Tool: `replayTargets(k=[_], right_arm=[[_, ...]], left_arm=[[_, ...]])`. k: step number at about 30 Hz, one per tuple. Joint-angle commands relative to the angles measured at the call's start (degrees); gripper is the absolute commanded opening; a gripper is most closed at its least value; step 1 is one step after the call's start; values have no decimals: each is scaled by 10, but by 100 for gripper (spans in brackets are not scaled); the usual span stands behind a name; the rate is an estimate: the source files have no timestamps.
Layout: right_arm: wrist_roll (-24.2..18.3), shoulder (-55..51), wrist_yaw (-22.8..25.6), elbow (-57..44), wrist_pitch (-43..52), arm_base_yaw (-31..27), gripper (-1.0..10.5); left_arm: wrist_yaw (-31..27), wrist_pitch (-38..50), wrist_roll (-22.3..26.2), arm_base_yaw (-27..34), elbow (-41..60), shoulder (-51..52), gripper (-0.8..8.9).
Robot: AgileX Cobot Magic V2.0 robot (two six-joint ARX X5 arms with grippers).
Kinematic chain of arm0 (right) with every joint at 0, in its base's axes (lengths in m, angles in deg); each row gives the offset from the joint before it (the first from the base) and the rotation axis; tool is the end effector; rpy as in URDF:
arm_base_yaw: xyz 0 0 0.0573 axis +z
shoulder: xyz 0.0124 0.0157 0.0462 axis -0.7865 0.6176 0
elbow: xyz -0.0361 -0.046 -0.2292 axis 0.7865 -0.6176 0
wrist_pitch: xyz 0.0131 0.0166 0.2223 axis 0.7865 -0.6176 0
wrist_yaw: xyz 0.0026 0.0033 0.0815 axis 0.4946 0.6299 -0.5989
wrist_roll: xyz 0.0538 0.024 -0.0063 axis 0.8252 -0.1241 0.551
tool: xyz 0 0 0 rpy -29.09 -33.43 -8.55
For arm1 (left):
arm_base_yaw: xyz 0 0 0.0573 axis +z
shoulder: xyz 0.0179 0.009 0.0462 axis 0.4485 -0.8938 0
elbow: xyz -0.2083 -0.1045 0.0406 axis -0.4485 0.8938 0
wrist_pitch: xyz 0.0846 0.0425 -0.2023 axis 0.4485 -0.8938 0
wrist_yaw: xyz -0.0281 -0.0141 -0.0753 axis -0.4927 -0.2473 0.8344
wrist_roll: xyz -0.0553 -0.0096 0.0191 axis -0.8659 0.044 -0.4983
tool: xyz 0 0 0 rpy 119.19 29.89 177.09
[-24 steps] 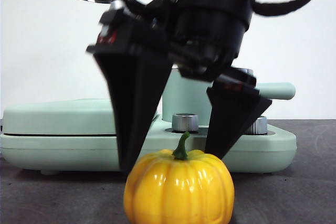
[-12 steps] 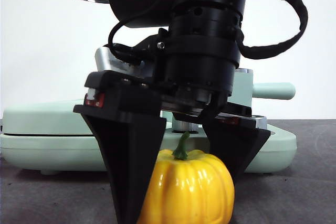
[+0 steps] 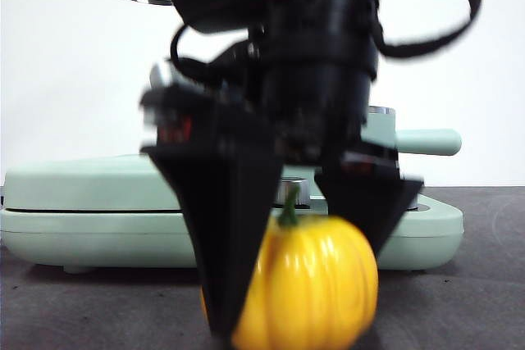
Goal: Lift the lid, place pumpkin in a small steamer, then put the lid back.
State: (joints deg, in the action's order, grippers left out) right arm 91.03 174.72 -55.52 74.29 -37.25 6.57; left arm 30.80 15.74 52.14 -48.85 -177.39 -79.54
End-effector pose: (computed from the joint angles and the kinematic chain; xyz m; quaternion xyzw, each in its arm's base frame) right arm 0.1427 0.2434 0.1713 -0.1824 0.6668 0.3115 0.6519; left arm 0.2705 -0.1142 0.4040 0.0989 0.2658 -0.2464 0.9267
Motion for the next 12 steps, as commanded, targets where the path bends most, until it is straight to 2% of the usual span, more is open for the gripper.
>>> replayTargets(k=[1,5,12], right_arm=[[-24,9,1,55,-47,1,346],[-49,9,2,141,-112,-19,346],[-76,12,5,279,-147,-98,346]], left_arm=[[1,19,8,1,-23,0,57],[1,19,8,6,-23,0,57],[1,19,8,20,-23,0,57]])
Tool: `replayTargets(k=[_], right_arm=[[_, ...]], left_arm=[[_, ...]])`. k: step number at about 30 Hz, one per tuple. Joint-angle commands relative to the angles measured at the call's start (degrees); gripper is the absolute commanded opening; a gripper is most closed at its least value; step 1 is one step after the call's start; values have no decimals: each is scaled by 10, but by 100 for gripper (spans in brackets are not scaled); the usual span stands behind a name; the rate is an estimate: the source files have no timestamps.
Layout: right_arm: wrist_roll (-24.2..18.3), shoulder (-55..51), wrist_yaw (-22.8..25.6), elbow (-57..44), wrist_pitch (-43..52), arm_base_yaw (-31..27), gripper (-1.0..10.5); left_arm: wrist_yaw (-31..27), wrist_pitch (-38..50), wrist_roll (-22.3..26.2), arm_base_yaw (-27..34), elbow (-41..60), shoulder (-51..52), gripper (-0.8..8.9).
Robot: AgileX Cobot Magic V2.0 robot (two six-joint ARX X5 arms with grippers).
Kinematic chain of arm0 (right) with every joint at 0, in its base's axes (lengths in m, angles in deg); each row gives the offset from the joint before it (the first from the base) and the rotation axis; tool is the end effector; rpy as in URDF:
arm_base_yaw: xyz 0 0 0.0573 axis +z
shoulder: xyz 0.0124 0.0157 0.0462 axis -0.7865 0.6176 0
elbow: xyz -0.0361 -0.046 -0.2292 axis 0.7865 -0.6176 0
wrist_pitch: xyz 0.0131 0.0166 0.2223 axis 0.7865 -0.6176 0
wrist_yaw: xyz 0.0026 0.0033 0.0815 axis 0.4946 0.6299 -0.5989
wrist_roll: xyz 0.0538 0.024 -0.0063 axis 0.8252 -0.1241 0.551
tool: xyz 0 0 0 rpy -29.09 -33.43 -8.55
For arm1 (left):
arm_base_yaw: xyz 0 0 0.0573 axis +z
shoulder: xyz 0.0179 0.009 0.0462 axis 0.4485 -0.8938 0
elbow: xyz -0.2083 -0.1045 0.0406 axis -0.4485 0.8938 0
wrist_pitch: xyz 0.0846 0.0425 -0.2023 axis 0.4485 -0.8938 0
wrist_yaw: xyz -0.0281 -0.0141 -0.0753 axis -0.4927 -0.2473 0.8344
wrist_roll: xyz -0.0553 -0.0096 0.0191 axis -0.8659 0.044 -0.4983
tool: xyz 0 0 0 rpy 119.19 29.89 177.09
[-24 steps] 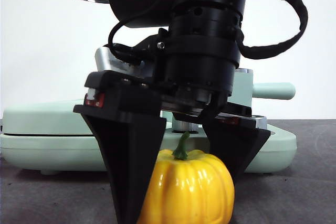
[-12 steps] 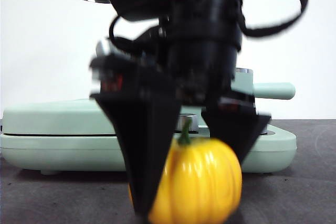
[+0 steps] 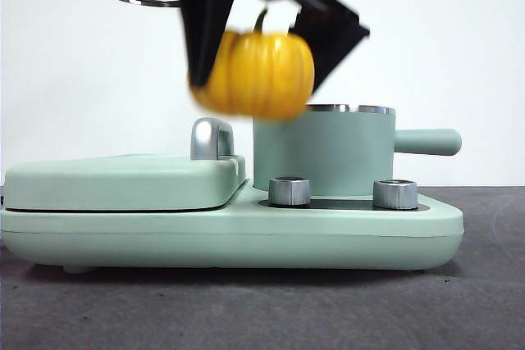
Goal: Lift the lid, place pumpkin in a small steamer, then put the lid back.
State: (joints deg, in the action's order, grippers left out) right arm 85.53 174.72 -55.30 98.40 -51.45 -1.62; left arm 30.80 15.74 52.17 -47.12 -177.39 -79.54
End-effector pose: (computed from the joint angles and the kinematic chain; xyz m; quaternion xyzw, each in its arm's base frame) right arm 0.1914 0.2390 0.2676 -0.1390 0.6052 0.3290 0.7114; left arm 0.2738 -0.1060 0.4040 0.0951 0.2673 -0.2324 0.9303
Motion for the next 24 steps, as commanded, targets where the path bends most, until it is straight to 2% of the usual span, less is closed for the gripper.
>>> replayTargets(k=[1,6,14,24], right_arm=[[-25,16,3,57,-7,-30,346],[-43,53,13,153,-23,-105,346],[-62,141,13,263,-66,-184,346],[-64,214,15,275,-81,-213,346]], left_arm=[[1,19,8,5,-23,0,57],[1,18,7,17,-23,0,57],[1,18,7,23,-23,-1,57],[1,18,7,26,-23,-2,57]])
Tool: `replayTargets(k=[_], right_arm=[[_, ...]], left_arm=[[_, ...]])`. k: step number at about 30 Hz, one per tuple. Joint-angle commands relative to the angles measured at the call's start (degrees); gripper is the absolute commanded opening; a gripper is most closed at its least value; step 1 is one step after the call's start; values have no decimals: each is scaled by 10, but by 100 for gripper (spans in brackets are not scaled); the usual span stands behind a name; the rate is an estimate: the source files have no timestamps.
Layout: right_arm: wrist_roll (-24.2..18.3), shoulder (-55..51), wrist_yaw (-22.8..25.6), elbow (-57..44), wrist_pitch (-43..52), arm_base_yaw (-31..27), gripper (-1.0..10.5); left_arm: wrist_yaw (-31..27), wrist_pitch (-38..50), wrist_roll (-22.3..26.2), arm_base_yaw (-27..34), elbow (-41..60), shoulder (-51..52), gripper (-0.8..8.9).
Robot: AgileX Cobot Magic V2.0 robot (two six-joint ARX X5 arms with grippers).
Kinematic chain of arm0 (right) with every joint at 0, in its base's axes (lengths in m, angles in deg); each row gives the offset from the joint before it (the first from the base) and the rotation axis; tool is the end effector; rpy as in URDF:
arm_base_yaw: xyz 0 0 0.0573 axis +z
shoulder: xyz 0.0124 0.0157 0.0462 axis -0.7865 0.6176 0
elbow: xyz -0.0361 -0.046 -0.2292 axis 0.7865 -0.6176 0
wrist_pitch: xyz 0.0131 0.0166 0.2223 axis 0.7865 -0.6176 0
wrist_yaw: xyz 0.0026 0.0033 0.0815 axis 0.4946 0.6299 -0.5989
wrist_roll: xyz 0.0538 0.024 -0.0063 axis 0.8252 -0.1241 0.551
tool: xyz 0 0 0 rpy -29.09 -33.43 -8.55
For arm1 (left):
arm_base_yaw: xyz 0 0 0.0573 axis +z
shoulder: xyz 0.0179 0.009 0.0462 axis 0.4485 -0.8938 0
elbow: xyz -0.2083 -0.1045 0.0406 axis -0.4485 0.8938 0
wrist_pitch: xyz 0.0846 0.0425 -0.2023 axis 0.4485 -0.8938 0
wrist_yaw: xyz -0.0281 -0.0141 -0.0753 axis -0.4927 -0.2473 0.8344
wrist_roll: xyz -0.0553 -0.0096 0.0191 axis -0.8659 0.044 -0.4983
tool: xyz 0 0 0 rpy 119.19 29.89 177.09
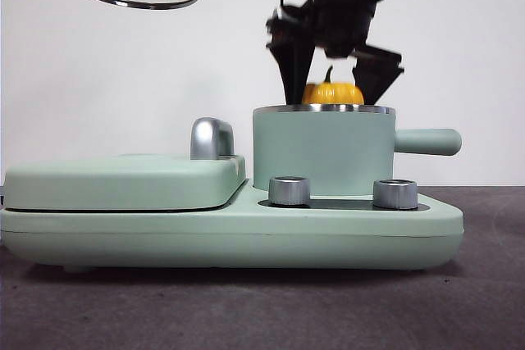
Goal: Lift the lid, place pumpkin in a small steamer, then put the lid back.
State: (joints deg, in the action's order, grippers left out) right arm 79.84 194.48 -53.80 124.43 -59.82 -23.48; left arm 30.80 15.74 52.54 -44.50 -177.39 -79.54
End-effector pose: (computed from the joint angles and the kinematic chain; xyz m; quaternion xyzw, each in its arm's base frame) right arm 0.3271 0.1821 0.2642 -0.0703 0.6226 0.2046 0.7521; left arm 0.2784 -0.0934 0.4040 0.0920 0.2687 -0.2120 0.9351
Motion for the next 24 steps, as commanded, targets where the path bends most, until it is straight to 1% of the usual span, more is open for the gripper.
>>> replayTargets(k=[1,3,8,14,19,24], right_arm=[[-9,20,1,15,5,5,346],[-12,27,5,15,7,7,346],[-12,47,47,15,5,12,346],[-10,57,50,15,16,24,346],[-10,57,86,15,35,33,346],[-10,60,88,15,31,34,346]], left_arm=[[1,18,3,0,-23,-2,57],[1,18,3,0,-23,-2,57],[1,18,3,1,-23,-3,57],[1,18,2,1,-23,-6,57],[1,19,-3,1,-23,-6,57],[1,19,-5,1,-23,-6,57]])
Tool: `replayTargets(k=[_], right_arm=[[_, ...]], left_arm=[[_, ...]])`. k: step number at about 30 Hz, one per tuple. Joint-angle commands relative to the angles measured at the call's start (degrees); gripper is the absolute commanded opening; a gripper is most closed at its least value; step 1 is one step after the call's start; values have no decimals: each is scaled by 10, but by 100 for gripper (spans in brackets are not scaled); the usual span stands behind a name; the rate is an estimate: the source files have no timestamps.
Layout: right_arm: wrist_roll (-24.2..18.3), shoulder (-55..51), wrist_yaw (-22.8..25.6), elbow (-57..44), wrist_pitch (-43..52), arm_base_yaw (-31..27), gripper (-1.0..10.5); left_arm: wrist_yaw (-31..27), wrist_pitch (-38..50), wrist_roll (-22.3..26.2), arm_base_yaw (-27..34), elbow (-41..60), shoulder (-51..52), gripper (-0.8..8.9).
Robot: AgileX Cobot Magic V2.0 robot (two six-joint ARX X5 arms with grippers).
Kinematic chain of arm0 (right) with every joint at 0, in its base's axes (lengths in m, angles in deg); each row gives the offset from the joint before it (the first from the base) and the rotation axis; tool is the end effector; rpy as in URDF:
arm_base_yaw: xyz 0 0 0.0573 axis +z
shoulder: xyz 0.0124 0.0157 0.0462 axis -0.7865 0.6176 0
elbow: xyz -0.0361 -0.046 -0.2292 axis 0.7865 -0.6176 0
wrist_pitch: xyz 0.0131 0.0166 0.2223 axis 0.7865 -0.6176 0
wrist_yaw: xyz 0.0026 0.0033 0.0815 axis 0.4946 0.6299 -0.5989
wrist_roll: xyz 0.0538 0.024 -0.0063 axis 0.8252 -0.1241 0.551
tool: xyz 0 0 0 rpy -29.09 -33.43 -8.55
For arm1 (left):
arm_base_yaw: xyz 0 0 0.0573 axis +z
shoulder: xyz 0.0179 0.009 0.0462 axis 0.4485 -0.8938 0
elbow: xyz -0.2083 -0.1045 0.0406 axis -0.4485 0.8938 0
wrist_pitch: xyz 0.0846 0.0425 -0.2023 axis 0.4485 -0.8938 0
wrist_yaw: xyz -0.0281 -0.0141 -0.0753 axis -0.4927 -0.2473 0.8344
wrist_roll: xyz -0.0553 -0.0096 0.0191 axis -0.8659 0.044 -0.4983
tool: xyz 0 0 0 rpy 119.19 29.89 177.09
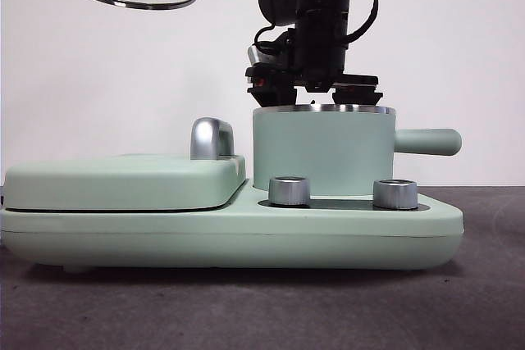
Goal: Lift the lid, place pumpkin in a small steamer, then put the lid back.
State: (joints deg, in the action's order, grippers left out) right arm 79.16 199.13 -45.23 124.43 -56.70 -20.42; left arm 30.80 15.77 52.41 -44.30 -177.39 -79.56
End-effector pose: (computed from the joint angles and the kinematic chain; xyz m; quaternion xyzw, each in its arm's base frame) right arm 0.3349 0.2037 0.2356 -0.1387 0.6147 0.1703 0.7576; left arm 0.2789 -0.0925 0.4040 0.0904 0.2690 -0.2100 0.9356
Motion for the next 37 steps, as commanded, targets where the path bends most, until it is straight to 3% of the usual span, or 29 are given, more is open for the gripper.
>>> replayTargets(k=[1,27,32,37], right_arm=[[-3,15,3,15,0,3,346],[-3,29,-13,15,-7,1,349],[-3,29,-12,15,-7,-2,547],[-4,29,-12,15,-4,-3,549]], left_arm=[[1,19,-5,-1,-23,-6,57],[1,19,-8,-1,-23,-6,57],[1,19,-8,-1,-23,-6,57],[1,20,-8,-1,-23,-6,57]])
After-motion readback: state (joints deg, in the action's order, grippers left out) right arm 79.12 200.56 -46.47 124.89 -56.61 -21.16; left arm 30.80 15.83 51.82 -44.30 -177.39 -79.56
